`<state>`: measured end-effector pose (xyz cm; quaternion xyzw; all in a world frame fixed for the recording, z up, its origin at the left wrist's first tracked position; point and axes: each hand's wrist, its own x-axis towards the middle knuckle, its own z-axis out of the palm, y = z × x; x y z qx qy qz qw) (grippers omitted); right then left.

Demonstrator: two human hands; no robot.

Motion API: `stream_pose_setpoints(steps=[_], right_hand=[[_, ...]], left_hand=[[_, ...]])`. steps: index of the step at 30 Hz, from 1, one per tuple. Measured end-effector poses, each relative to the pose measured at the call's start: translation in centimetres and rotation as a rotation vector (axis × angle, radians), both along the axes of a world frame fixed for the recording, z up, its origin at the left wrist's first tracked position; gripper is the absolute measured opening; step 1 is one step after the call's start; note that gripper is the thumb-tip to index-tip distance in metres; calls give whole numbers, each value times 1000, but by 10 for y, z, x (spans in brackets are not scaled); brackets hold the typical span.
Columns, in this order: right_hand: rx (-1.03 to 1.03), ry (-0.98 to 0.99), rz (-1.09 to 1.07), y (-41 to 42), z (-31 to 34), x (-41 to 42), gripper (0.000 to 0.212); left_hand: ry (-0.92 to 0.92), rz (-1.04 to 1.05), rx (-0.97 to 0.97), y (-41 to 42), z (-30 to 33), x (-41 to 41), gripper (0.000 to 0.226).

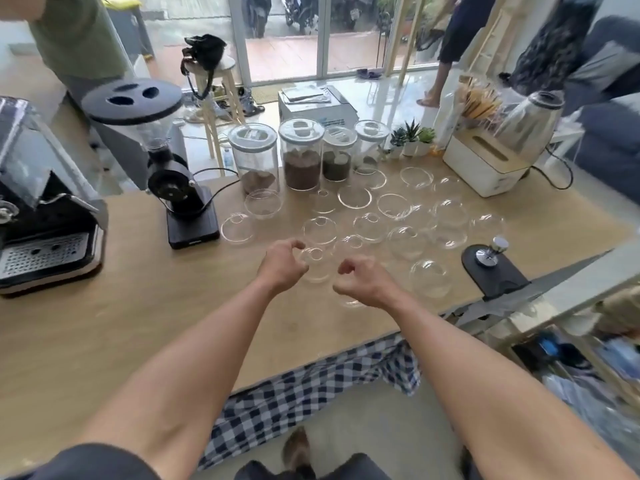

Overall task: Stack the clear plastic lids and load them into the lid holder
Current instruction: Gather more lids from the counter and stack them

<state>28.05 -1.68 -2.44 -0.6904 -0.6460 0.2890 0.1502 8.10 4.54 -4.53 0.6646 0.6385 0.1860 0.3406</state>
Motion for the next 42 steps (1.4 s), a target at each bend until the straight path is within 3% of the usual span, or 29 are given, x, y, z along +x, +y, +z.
stream_pose_setpoints(steps=[3,9,13,19,24,28,36,42], right_hand=[[-90,-184,199,2,-12,3,47],[-120,-262,298,12,-25,2,17],[-184,44,181,39,-5,15,7],[-295,590,-140,65,27,64,17],[-275,772,-405,53,13,107,22],[-263,767,-535,39,-7,124,22],[-264,578,-535,17,-47,123,31],[-226,447,-491,9,-52,122,17]], left_hand=[[52,-100,23,16,-10,12,48],[92,-234,-51,30,-38,20,43],[55,-234,-33,33,-43,22,34],[28,-177,3,28,-29,28,28],[46,-146,77,21,-10,41,33],[53,-132,153,12,-1,58,38],[9,-97,252,-14,6,95,62],[14,-160,223,-26,5,118,75]])
